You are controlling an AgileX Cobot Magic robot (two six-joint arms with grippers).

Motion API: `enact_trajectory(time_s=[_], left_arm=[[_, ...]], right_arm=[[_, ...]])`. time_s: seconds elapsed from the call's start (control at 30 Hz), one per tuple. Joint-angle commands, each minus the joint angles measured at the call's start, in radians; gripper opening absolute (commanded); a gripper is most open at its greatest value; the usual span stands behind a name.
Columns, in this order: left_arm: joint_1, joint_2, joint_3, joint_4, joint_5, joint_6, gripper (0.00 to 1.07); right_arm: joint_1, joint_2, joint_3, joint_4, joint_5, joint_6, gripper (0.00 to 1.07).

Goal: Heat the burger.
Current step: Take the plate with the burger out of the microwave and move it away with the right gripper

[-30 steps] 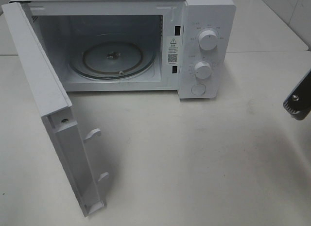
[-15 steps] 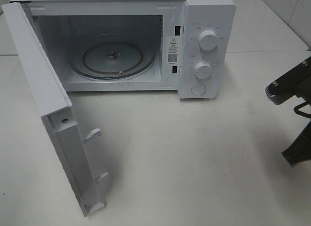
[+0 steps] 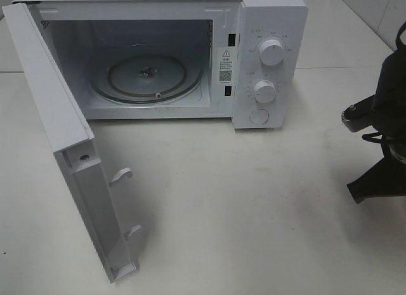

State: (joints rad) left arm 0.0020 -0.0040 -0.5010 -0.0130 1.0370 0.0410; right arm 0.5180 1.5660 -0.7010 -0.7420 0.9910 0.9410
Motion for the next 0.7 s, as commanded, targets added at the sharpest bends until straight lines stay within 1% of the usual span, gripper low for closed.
enact_trajectory(time_s=[0.03, 0.07, 0.2, 0.27, 0.3, 0.37, 0.47, 0.53, 0.7], left_arm=[[0.003, -0.023, 0.004, -0.002, -0.009, -0.004, 0.94], [0.003, -0.023, 0.004, -0.002, -0.009, -0.004, 0.94], [0.003, -0.023, 0.004, -0.002, -0.009, -0.004, 0.94], [0.003, -0.023, 0.004, -0.002, -0.009, -0.004, 0.94], [0.003, -0.023, 0.004, -0.002, -0.009, -0.004, 0.94], [0.003, -0.023, 0.004, -0.002, -0.009, -0.004, 0.94], [0.003, -0.023, 0.004, -0.002, -0.009, -0.004, 0.94], [0.003, -0.023, 0.004, -0.002, -0.009, -0.004, 0.94], [0.003, -0.023, 0.004, -0.002, -0.009, -0.004, 0.94]], right_arm=[[-0.018, 0.013, -0.012, -0.067, 0.037, 0.004, 0.04], [-0.04, 0.034, -0.023, -0.07, 0.01, 0.004, 0.05], [-0.069, 0.063, -0.035, -0.07, -0.031, 0.005, 0.05], [-0.109, 0.091, -0.035, -0.075, -0.071, 0.005, 0.06], [-0.109, 0.091, -0.035, -0.075, -0.071, 0.005, 0.06], [-0.152, 0.135, -0.035, -0.096, -0.12, 0.029, 0.07], [-0.16, 0.145, -0.035, -0.101, -0.129, 0.038, 0.07], [-0.181, 0.182, -0.035, -0.122, -0.147, 0.072, 0.08], [-0.191, 0.242, -0.035, -0.161, -0.179, 0.118, 0.09]])
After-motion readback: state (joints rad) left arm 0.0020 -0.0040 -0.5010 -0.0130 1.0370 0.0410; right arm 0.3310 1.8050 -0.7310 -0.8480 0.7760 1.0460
